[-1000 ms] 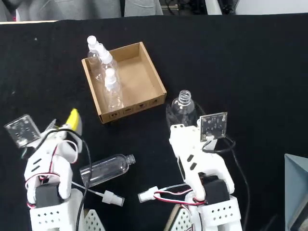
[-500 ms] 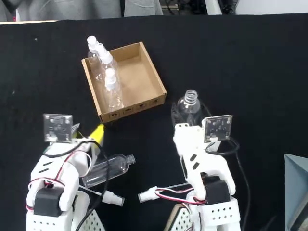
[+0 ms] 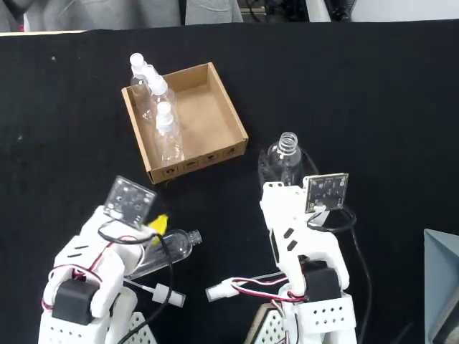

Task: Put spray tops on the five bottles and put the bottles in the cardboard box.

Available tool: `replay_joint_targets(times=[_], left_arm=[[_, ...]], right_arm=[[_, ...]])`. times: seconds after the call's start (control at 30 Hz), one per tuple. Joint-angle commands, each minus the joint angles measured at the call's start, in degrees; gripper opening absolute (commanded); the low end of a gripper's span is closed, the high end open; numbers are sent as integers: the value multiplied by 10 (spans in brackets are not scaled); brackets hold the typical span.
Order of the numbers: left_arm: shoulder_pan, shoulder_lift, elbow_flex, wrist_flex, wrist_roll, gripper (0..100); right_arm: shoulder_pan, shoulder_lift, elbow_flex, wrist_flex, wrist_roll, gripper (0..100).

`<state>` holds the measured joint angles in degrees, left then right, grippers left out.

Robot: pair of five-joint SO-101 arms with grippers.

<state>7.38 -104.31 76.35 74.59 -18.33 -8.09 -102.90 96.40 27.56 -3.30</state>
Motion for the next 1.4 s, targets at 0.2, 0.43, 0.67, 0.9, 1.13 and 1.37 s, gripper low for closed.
replay_joint_targets(times=[0.2, 0.43, 0.67, 0.9, 1.13, 1.37], left_arm=[[84, 66, -52, 40, -120, 205], [167, 219, -92, 57, -149, 205], [195, 312, -149, 101, -199, 205], [194, 394, -182, 168, -297, 205], [195, 452, -177, 164, -330, 205], [204, 492, -176, 156, -328, 205]], right_arm=[[17, -24, -2, -18, -1, 100], [17, -23, -2, -18, -1, 100], [17, -22, -2, -18, 0, 100], [15, -22, -1, -18, 0, 100], [15, -22, 1, -18, 0, 100], [16, -22, 1, -18, 0, 100]])
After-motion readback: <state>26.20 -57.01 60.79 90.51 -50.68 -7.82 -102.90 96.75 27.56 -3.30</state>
